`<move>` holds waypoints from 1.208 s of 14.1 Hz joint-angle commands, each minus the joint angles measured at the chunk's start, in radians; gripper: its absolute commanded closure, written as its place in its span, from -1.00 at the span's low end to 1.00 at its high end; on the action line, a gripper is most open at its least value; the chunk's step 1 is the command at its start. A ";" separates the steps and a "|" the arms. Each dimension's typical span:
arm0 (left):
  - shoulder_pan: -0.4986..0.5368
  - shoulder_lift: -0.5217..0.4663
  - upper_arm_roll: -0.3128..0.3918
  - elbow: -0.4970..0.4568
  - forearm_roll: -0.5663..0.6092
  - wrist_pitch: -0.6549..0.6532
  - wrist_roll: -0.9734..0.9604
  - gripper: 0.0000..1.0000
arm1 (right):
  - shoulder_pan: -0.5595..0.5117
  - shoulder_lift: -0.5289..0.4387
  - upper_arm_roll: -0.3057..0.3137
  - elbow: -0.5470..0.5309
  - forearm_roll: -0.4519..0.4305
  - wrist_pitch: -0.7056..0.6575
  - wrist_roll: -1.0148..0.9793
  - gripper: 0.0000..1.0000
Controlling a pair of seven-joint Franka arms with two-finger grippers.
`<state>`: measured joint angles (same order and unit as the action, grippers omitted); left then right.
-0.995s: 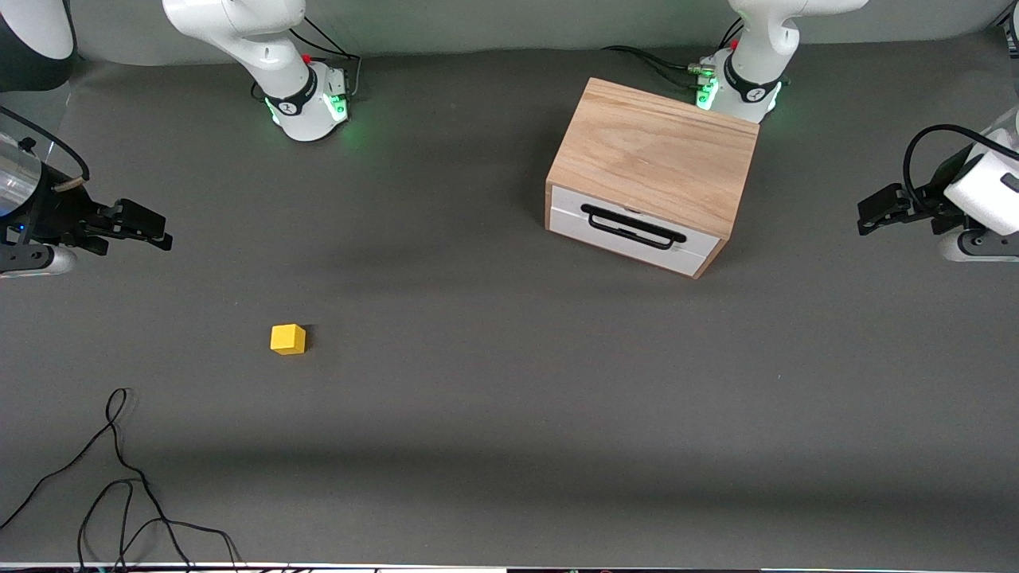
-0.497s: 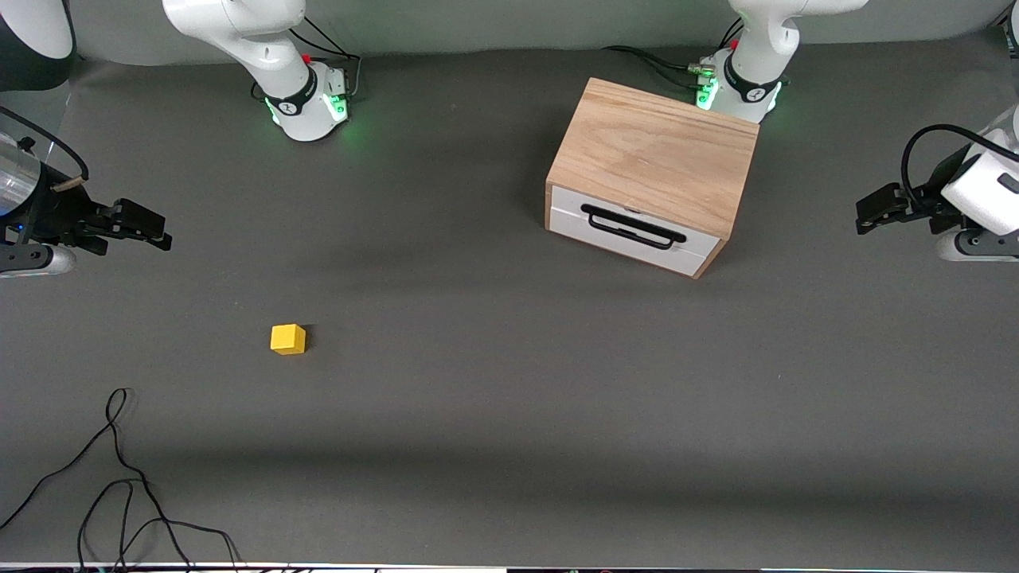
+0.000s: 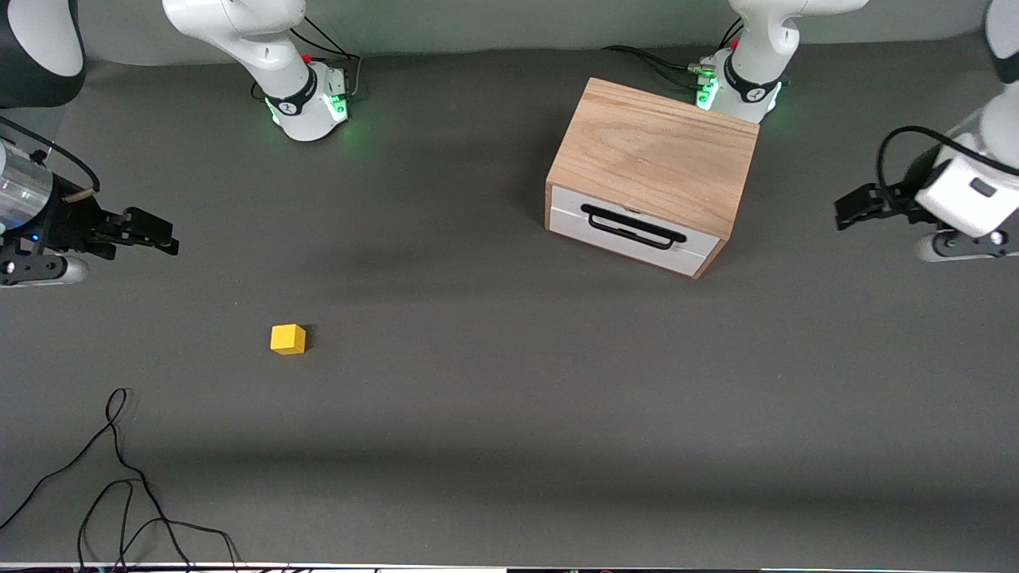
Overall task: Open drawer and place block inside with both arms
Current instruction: 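Reach the left gripper to the drawer handle while the right gripper approaches the cube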
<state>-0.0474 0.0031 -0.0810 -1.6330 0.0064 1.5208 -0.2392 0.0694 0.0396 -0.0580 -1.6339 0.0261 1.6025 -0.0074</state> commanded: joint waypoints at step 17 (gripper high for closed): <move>-0.143 0.248 -0.361 0.078 -0.008 -0.007 -1.508 -1.00 | 0.016 0.062 -0.002 -0.231 -0.012 0.338 0.015 -1.00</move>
<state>-0.1935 0.2013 -0.4463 -1.5739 0.0044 1.5210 -1.7309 0.0730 0.0910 -0.0566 -1.8645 0.0257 1.9071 -0.0074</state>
